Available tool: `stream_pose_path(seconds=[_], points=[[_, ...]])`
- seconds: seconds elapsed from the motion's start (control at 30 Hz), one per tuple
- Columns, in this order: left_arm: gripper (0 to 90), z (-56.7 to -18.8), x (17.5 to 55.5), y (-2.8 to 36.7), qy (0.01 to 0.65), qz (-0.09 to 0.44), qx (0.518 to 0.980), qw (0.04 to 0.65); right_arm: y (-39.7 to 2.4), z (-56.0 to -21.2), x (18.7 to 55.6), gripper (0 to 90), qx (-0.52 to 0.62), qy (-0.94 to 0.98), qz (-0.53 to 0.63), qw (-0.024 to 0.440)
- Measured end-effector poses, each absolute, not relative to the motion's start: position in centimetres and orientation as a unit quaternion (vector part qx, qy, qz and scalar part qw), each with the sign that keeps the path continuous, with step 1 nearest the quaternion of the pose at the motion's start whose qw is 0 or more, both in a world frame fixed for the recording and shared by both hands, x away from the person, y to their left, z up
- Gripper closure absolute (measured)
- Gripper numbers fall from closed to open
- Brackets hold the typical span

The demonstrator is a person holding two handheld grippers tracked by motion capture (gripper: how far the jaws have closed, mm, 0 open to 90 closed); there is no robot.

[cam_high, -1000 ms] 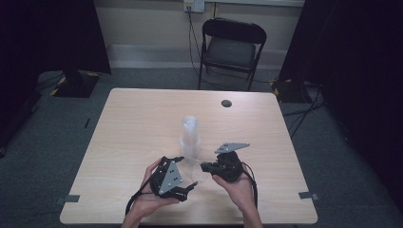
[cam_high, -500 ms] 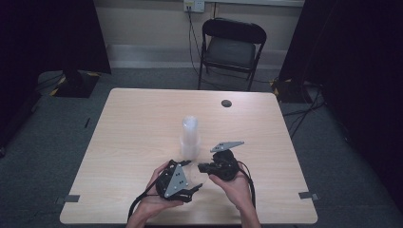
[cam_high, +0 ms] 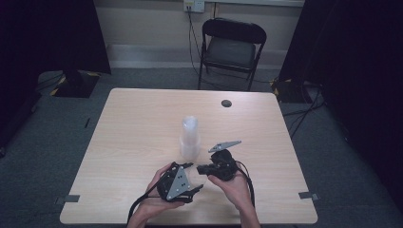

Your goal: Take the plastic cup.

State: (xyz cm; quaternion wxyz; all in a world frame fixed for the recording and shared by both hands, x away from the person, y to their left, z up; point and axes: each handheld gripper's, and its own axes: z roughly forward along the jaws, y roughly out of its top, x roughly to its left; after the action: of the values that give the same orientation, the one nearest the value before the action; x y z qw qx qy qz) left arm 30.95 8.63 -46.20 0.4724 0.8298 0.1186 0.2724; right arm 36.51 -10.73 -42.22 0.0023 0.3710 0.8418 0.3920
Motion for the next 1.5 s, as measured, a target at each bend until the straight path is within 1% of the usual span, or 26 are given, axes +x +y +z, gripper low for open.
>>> stream_pose_path(seconds=[0.13,0.23,0.27,0.33,0.37,0.6,0.73,0.87,0.93,1.23,1.37,1.5], points=[[23.8,-46.3,31.0,8.6,0.112,0.278,0.833,0.466,-10.7,-42.2,36.5,86.8,0.37,0.844,0.389,0.0],[23.1,-46.5,31.0,8.5,0.106,0.272,0.831,0.473,-10.6,-42.4,36.6,86.8,0.369,0.848,0.381,-0.006],[24.3,-46.5,30.9,8.4,0.104,0.27,0.828,0.479,-10.5,-42.4,36.6,86.4,0.367,0.849,0.379,-0.01],[25.5,-46.5,30.9,8.2,0.099,0.281,0.83,0.472,-10.2,-42.5,36.6,86.0,0.359,0.853,0.379,-0.019],[26.5,-46.5,30.9,8.1,0.101,0.281,0.828,0.475,-10.0,-42.5,36.5,86.0,0.358,0.853,0.38,-0.015],[27.1,-46.4,30.7,8.2,0.106,0.276,0.826,0.48,-10.0,-42.6,36.6,85.1,0.363,0.855,0.369,-0.025],[28.1,-46.3,30.9,8.3,0.111,0.27,0.824,0.485,-10.0,-42.6,36.6,85.0,0.367,0.854,0.368,-0.022],[30.2,-46.4,31.1,8.4,0.12,0.25,0.823,0.496,-10.0,-42.5,36.4,84.1,0.367,0.855,0.365,-0.012],[30.3,-46.4,31.1,8.5,0.123,0.251,0.821,0.497,-9.9,-42.4,36.3,83.8,0.367,0.856,0.365,-0.002],[30.0,-46.1,31.4,9.0,0.152,0.244,0.804,0.521,-10.2,-41.9,35.9,77.9,0.368,0.838,0.403,0.019],[29.6,-46.0,31.6,9.4,0.164,0.243,0.803,0.518,-10.5,-41.8,35.7,75.2,0.368,0.829,0.42,0.023],[29.6,-46.1,31.6,9.5,0.182,0.234,0.791,0.536,-10.7,-41.8,35.6,73.5,0.365,0.822,0.437,0.023]])
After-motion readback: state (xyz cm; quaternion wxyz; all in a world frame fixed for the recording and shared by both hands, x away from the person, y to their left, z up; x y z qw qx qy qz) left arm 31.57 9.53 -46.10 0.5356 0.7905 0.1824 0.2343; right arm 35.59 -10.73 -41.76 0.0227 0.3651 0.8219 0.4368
